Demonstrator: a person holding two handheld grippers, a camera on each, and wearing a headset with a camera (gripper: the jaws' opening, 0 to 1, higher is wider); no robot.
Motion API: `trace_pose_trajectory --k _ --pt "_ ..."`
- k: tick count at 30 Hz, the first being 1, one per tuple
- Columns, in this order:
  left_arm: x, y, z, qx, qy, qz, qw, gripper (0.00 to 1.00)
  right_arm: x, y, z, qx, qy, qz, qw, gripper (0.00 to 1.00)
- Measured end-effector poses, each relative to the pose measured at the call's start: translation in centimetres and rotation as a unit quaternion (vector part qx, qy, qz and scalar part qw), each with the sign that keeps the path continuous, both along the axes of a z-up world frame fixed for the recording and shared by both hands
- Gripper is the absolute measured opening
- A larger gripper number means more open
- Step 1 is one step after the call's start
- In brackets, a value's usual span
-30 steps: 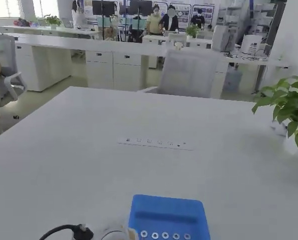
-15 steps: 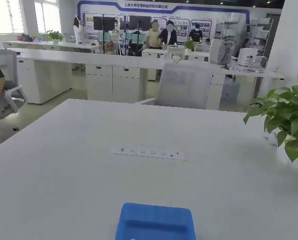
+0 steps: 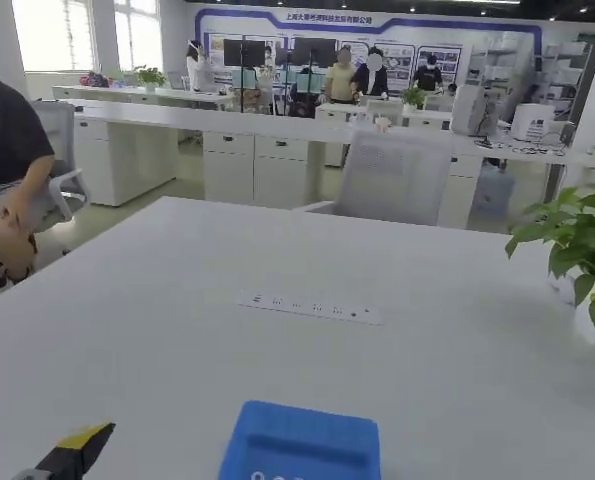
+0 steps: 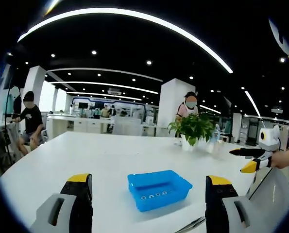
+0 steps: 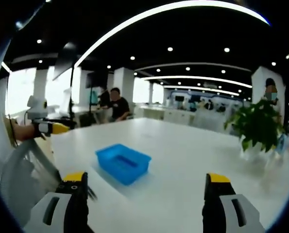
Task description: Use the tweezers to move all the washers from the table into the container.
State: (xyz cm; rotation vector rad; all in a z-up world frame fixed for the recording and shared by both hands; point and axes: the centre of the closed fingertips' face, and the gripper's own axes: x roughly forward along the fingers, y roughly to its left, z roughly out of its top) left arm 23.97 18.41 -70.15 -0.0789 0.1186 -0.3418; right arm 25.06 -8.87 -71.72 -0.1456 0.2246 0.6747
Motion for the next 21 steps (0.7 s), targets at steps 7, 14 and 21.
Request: trace_pose_trajectory --k 7,14,21 --pt "0.1 -0.4 -0.3 -0.006 0.006 -0.006 0.9999 0.99 -0.2 0.0 1.1 0.035 -0.017 -0.021 0.999 0.96" --pt "-0.1 -1.7 -0.7 -0.019 0.017 -0.043 0.9987 0.99 0.6 -2.2 2.1 0.073 -0.034 -0.081 0.9935 0.89" --pt "-0.1 -1.3 -0.4 -0.026 0.007 -0.042 0.9988 0.99 1.0 -2.3 1.5 0.03 -0.035 -0.105 0.9934 0.89"
